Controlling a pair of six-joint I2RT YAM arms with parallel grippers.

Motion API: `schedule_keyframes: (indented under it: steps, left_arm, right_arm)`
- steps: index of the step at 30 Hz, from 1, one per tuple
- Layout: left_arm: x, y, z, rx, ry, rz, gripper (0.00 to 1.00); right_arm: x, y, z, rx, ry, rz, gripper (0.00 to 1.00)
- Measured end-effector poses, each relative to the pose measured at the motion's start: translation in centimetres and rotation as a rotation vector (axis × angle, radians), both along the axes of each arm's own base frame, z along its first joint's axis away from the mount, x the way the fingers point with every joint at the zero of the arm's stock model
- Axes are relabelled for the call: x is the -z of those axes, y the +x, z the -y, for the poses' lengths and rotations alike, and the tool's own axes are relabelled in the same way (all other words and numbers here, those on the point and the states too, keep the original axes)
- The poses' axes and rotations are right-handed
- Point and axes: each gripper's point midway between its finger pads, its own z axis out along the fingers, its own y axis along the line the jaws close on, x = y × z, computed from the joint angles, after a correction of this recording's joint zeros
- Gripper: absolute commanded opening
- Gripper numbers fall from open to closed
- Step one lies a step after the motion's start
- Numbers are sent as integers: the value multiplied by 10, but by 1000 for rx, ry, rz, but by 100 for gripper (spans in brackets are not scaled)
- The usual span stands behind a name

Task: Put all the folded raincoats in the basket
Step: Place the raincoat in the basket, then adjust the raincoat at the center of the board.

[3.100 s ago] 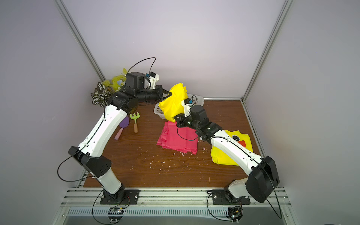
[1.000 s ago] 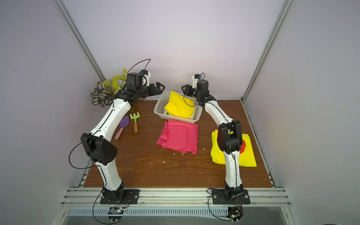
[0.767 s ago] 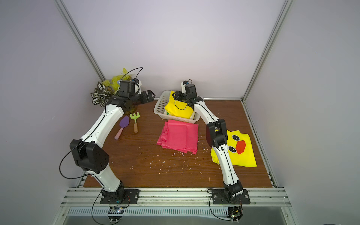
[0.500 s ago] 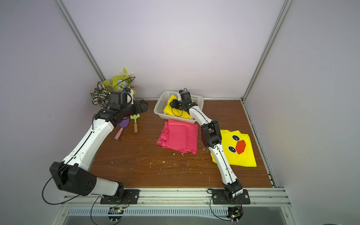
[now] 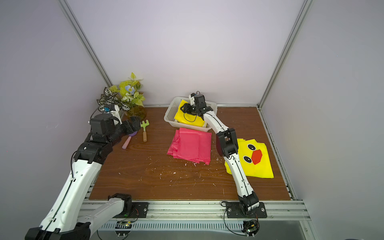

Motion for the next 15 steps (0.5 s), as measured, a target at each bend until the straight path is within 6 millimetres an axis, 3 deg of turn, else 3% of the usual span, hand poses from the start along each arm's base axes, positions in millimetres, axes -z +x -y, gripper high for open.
schedule_keyframes:
  steps: [6, 8, 11, 15]
  left_arm:
    - [18, -14, -1, 7, 5, -16, 99]
    - [17, -17, 0, 13, 6, -6, 100]
    - [15, -25, -1, 14, 8, 12, 100]
    - [7, -38, -2, 20, 8, 53, 99]
  right_arm:
    - [-90, -65, -18, -73, -43, 113, 59]
    - [-107, -93, -26, -92, -65, 148, 59]
    - [-106, -136, -33, -109, -97, 155, 58]
    - [-60, -184, -30, -90, -127, 81, 54]
